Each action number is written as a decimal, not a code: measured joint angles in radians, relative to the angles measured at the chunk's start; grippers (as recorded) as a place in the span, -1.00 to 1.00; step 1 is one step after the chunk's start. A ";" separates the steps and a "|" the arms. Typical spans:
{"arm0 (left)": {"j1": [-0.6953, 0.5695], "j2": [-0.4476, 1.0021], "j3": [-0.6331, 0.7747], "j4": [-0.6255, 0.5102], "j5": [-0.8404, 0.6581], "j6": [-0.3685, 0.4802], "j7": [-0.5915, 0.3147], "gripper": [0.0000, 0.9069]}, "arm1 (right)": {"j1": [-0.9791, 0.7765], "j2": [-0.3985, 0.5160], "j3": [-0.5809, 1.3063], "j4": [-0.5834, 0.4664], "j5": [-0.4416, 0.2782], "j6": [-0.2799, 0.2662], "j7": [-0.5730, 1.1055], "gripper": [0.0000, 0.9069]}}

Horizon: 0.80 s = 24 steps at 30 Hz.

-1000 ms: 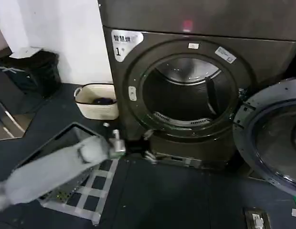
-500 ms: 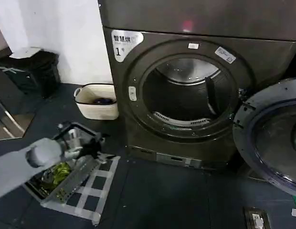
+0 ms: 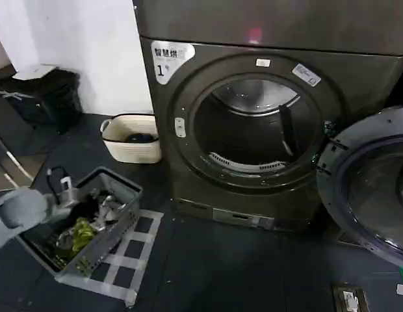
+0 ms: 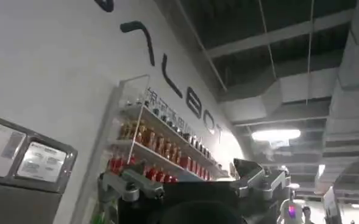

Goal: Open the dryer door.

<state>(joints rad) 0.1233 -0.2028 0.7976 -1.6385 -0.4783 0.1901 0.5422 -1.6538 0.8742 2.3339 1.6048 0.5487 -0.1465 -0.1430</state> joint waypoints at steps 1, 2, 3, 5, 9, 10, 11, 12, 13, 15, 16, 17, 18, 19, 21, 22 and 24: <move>0.017 0.010 -0.018 -0.002 0.012 0.004 0.004 1.00 | 0.000 0.000 0.000 0.001 0.000 0.000 0.000 1.00; 0.042 0.021 -0.043 -0.004 0.022 0.008 0.011 1.00 | 0.001 0.000 0.000 0.003 0.000 0.000 0.000 1.00; 0.071 0.033 -0.070 -0.007 0.028 0.008 0.015 1.00 | 0.002 -0.001 0.000 0.003 -0.001 0.000 0.000 1.00; 0.115 0.053 -0.107 -0.007 0.046 0.006 0.022 1.00 | 0.004 -0.004 0.000 0.004 -0.001 0.000 0.001 1.00; 0.177 0.091 -0.156 -0.003 0.053 0.006 0.023 1.00 | 0.006 -0.006 0.000 0.008 -0.001 0.000 0.002 1.00; 0.187 0.098 -0.163 0.001 0.061 0.007 0.023 1.00 | 0.006 -0.006 -0.001 0.010 -0.001 -0.001 0.002 1.00; 0.194 0.105 -0.169 0.004 0.067 0.008 0.024 1.00 | 0.006 -0.006 0.000 0.012 -0.001 -0.001 0.001 1.00; 0.200 0.112 -0.175 0.006 0.070 0.009 0.030 1.00 | 0.006 -0.006 0.000 0.013 -0.001 -0.001 0.001 1.00; 0.205 0.118 -0.180 0.012 0.074 0.007 0.037 1.00 | 0.007 -0.006 0.000 0.013 0.000 -0.001 0.001 1.00; 0.213 0.126 -0.189 0.020 0.078 0.009 0.039 1.00 | 0.006 -0.005 0.000 0.013 0.001 -0.002 0.001 1.00; 0.216 0.130 -0.192 0.027 0.084 0.009 0.040 1.00 | 0.006 -0.004 0.000 0.013 0.001 -0.002 0.001 1.00; 0.218 0.134 -0.194 0.031 0.090 0.009 0.040 1.00 | 0.005 -0.004 0.001 0.013 0.001 -0.002 0.001 1.00; 0.221 0.137 -0.196 0.036 0.095 0.008 0.041 1.00 | 0.004 -0.002 0.002 0.014 0.001 -0.002 0.000 1.00; 0.222 0.142 -0.198 0.042 0.094 0.010 0.042 1.00 | 0.004 -0.001 0.003 0.014 0.002 -0.003 0.000 1.00; 0.226 0.147 -0.202 0.045 0.090 0.009 0.046 1.00 | 0.003 0.002 0.003 0.015 0.003 -0.003 -0.002 1.00; 0.230 0.150 -0.206 0.047 0.098 0.009 0.053 1.00 | 0.002 0.004 0.004 0.015 0.004 -0.003 -0.003 1.00; 0.236 0.158 -0.211 0.046 0.103 0.013 0.058 1.00 | 0.002 0.005 0.004 0.015 0.005 -0.002 -0.004 1.00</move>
<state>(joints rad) 0.3590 -0.0451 0.5870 -1.5923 -0.3757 0.2031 0.6004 -1.6519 0.8793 2.3381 1.6194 0.5534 -0.1488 -0.1468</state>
